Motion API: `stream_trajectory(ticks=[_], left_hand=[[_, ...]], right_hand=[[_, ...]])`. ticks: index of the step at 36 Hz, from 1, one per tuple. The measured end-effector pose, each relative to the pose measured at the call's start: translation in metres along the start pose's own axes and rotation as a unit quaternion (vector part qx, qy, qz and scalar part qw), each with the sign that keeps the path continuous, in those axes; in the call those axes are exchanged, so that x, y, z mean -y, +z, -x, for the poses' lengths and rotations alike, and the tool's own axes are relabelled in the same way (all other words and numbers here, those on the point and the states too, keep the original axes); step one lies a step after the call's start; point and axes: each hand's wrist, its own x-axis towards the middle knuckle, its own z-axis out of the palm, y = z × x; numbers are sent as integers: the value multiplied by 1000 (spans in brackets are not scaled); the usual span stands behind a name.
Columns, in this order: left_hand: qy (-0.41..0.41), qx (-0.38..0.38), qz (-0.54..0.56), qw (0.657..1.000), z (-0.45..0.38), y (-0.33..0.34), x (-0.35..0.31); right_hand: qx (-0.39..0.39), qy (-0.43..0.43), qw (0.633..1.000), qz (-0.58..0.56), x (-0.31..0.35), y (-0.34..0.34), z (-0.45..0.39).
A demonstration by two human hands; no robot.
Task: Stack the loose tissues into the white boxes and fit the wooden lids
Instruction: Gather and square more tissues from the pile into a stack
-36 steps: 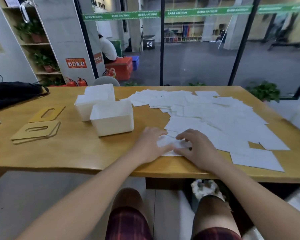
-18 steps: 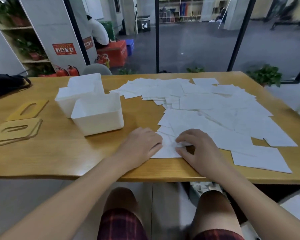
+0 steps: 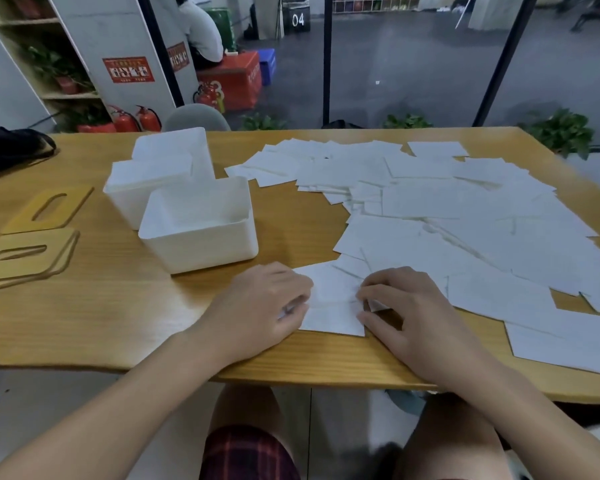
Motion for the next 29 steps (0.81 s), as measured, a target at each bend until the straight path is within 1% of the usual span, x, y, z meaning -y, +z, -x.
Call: stream_trajectory(ticks=[5, 8, 10, 11, 12, 15, 17, 19, 20, 22, 24, 27, 29], left_hand=[[-41, -15, 27, 999, 24, -12, 10], [-84, -37, 123, 988, 28, -13, 13], [-116, -67, 149, 980, 21, -12, 14], [-124, -70, 133, 981, 16, -11, 15], [-132, -57, 108, 984, 9, -10, 15], [-168, 19, 26, 985, -7, -3, 10], [-182, 35, -5, 983, -12, 1, 4], [-192, 39, -5, 981, -14, 2, 0], [-204, 40, 14, 978, -16, 0, -1], [-237, 46, 86, 967, -19, -4, -1], [-246, 44, 135, 959, -22, -7, 0], [-230, -1, 155, 961, -19, -10, -2], [-226, -41, 191, 954, -15, -12, -3]], right_hand=[[-14, 18, 1000, 6, -2, -3, 3], [-17, 24, 1000, 2, 0, -1, 0], [-23, 30, 999, 0, 3, 1, -5], [-28, 31, 999, 0, 5, 3, -8], [-31, 32, 999, -1, 7, 4, -12], [-20, 31, 999, 2, 14, 11, -25], [-10, 20, 1000, 14, 19, 16, -31], [-9, 16, 1000, 7, 20, 19, -33], [-10, 15, 1000, 2, 20, 20, -32], [-13, 19, 1000, -8, 19, 20, -32], [-19, 32, 999, -26, 19, 19, -30], [-36, 54, 996, -56, 20, 15, -29], [-43, 55, 995, -70, 21, 11, -31]])
